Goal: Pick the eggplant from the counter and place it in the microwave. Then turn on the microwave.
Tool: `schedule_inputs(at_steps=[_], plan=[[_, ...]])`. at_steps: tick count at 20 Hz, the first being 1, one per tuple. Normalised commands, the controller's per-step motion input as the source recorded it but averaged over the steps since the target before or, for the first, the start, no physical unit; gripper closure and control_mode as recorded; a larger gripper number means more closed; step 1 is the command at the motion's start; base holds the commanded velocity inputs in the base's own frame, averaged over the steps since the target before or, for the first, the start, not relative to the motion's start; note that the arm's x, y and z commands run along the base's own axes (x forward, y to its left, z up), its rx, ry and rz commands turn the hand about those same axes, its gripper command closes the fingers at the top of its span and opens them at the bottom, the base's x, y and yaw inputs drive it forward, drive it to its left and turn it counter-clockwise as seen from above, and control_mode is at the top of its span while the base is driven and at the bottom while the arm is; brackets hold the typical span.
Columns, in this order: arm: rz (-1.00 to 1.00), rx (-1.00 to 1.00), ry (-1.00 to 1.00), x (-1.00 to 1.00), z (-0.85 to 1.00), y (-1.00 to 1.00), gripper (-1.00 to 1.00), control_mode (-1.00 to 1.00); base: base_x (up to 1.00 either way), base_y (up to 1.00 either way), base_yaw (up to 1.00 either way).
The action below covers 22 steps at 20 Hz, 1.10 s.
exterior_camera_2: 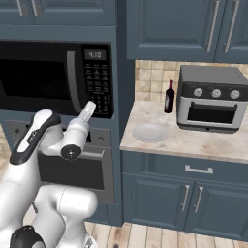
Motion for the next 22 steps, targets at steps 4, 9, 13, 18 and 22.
schedule_inputs(at_steps=[4,9,13,18,22], plan=[[-0.01,0.02,0.02,0.15,-0.05,0.06,1.00,-1.00,0.00,0.00,0.00],[-0.01,0.02,0.03,0.16,-0.09,0.04,1.00,-1.00,0.00,0.00,0.00],[-0.01,0.02,0.03,0.16,-0.03,0.01,1.00,-1.00,0.00,0.00,0.00],[-0.01,0.02,0.03,0.17,0.00,0.00,1.00,-1.00,0.00,0.00,0.00],[0.00,0.02,0.04,0.18,0.00,0.02,1.00,-1.00,0.00,0.00,0.00]])
